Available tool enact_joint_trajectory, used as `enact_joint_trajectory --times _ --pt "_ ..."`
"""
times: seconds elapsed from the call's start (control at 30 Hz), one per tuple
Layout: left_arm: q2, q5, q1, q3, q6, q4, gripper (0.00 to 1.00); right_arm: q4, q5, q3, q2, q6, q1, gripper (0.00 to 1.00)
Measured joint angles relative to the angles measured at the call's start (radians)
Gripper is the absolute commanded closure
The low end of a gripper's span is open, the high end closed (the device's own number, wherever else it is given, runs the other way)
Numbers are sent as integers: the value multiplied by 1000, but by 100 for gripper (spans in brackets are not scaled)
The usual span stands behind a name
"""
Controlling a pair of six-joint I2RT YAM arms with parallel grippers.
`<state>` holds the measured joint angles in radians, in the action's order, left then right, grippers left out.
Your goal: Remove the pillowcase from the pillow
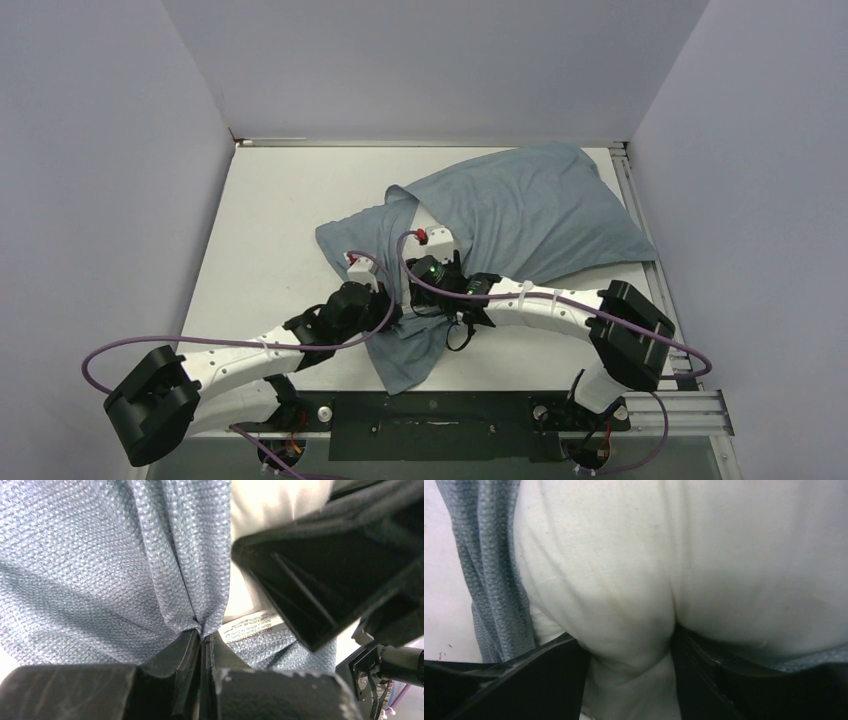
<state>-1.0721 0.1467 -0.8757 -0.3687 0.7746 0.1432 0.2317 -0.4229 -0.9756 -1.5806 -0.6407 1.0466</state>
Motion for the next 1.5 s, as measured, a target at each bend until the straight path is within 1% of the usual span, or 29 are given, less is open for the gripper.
enact_joint_trajectory --times 0.07,0.1,0.17,0.2,0.47,0.8,1.17,1.5 --pt "6 5 -1 0 0 0 100 -20 27 0 -5 5 -21 75" --pt "10 6 -1 0 0 2 100 -35 50 0 -6 2 -35 81" --pt "15 13 -3 0 0 8 100 -59 97 -1 -9 3 -59 92" --pt "16 16 -5 0 0 12 100 -68 120 -4 -13 3 -69 94" --pt "17 70 -34 0 -1 44 100 -123 238 -42 -54 4 -109 95" --pt "-1 178 -102 -15 -5 64 100 -125 340 -89 -52 8 -160 95" --pt "-34 255 -139 -66 -24 59 100 -126 391 -96 28 -6 -235 95" --pt "-64 332 -159 -93 -46 21 100 -171 441 -96 122 -76 -331 95"
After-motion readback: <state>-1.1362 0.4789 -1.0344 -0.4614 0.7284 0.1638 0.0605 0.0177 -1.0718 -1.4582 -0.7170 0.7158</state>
